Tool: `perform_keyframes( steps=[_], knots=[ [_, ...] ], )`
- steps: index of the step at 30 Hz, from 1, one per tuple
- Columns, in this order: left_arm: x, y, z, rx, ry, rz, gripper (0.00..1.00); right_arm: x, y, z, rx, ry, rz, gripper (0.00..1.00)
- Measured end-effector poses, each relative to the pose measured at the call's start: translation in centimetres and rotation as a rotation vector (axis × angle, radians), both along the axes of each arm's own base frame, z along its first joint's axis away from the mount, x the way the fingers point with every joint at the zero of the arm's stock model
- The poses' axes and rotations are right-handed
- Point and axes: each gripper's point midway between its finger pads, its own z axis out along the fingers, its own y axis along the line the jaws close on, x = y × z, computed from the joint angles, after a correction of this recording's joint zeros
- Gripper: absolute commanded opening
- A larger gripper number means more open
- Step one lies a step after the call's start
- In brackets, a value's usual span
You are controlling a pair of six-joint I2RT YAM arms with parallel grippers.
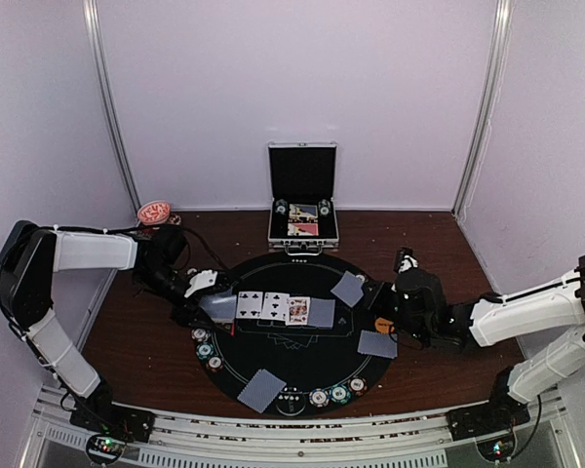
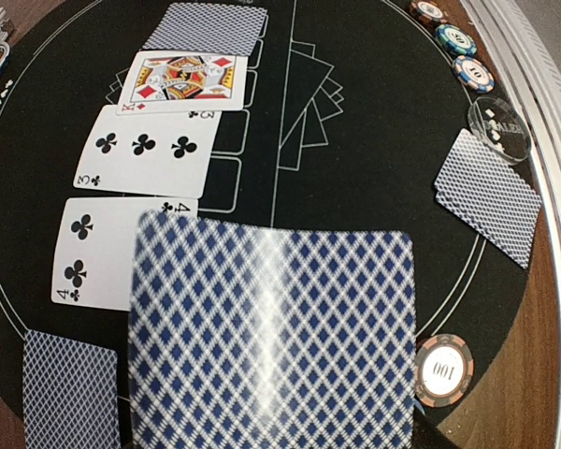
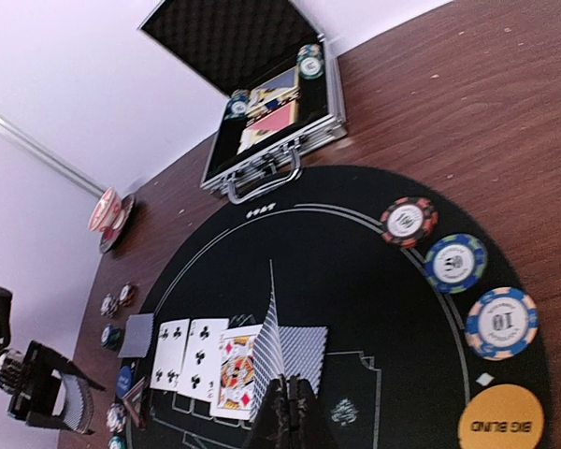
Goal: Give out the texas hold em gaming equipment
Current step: Place the poker card in the community card area.
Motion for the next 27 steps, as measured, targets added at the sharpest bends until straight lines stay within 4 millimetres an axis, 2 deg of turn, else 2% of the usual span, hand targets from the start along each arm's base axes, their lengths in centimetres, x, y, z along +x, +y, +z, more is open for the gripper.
perform_keyframes(
  steps=[3,7,16,19,27],
  knots=[
    [0.0,0.0,0.0,0.000,0.000,0.000,0.57,0.0,-2.0,-1.0,-0.048,0.004,-0.074,0.00],
    [0.0,0.0,0.0,0.000,0.000,0.000,0.57,-0.1,-3.4,-3.1,-0.113,0.036,-0.128,0.00],
    [0.0,0.0,0.0,0.000,0.000,0.000,0.57,0.0,-3.8,-7.9,-0.234,0.118,-0.153,0.02],
    [0.0,0.0,0.0,0.000,0.000,0.000,0.57,0.1,-3.6,-8.3,-0.244,0.127,-0.153,0.07],
    [0.0,0.0,0.0,0.000,0.000,0.000,0.57,-0.3,-2.9,-8.4,-0.222,0.138,-0.135,0.09]
  ],
)
